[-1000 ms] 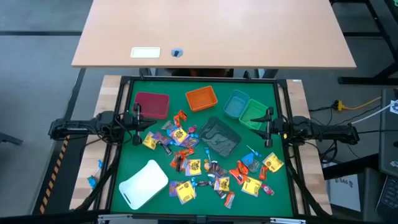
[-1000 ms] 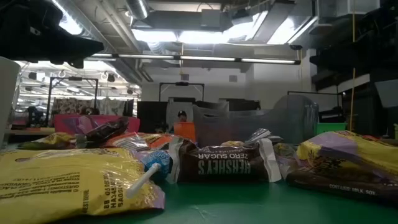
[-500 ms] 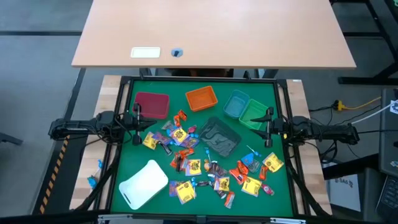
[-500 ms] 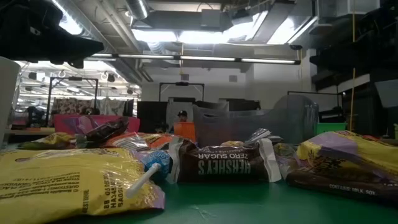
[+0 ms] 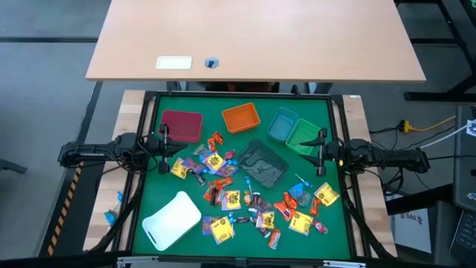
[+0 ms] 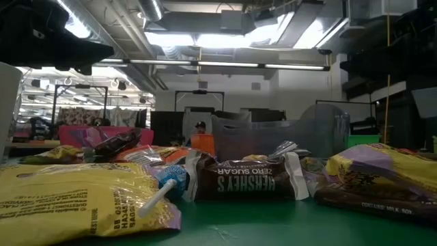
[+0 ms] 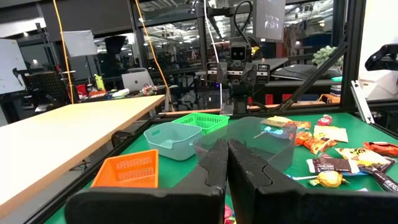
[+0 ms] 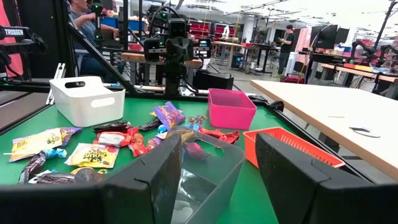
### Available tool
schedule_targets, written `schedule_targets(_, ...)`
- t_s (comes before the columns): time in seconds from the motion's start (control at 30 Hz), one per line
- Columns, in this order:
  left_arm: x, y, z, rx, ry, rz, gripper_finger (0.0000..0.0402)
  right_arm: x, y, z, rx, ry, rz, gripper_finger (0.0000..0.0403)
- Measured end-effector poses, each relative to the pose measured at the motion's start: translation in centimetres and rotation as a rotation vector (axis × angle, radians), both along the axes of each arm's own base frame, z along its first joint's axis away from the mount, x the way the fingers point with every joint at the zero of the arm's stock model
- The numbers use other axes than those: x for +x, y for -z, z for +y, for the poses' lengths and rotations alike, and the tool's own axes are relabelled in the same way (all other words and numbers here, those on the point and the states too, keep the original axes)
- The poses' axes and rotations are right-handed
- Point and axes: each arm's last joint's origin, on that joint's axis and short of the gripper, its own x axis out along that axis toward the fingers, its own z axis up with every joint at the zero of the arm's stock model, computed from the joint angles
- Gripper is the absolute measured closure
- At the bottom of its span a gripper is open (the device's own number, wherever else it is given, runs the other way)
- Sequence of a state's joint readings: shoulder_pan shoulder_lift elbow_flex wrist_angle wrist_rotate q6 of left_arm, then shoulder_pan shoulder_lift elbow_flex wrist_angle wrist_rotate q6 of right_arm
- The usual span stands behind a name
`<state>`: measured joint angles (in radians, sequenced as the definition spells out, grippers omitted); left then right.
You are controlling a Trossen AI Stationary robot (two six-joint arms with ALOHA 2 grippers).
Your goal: Sort candy
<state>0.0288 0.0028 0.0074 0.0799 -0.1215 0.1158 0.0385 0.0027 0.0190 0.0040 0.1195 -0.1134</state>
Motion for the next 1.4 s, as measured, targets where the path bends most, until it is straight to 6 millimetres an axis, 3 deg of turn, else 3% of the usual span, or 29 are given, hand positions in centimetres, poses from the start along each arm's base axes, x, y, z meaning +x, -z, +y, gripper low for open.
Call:
schedule_targets(0.33, 0.0, -0.3, 0.0, -0.005, 0.001, -0.031, 0.0401, 0.0, 0.0, 0.0, 0.005, -0.008, -0.001, 0.0198)
schedule_targets(0.47, -0.1, -0.7, 0.0, -0.085, -0.001, -0.081, 0.0398, 0.0, 0.0, 0.1, 0.081, -0.048, -0.003, 0.0198)
schedule_targets(1.0, 0.5, -0.2, 0.5, -0.446, -0.123, -0.113, 0.0248, 0.0, 0.1, 0.3, 0.213, -0.115, -0.003, 0.0198)
schedule_targets(1.27, 2.0, -0.3, 0.5, -0.458, -0.117, -0.103, 0.0227, 0.0, 0.0, 0.3, 0.215, -0.115, -0.004, 0.0198)
schedule_targets(1.4, 2.9, -1.4, 0.3, -0.455, -0.102, -0.054, 0.0228, 0.0, 0.0, 0.3, 0.215, -0.116, -0.006, 0.0198)
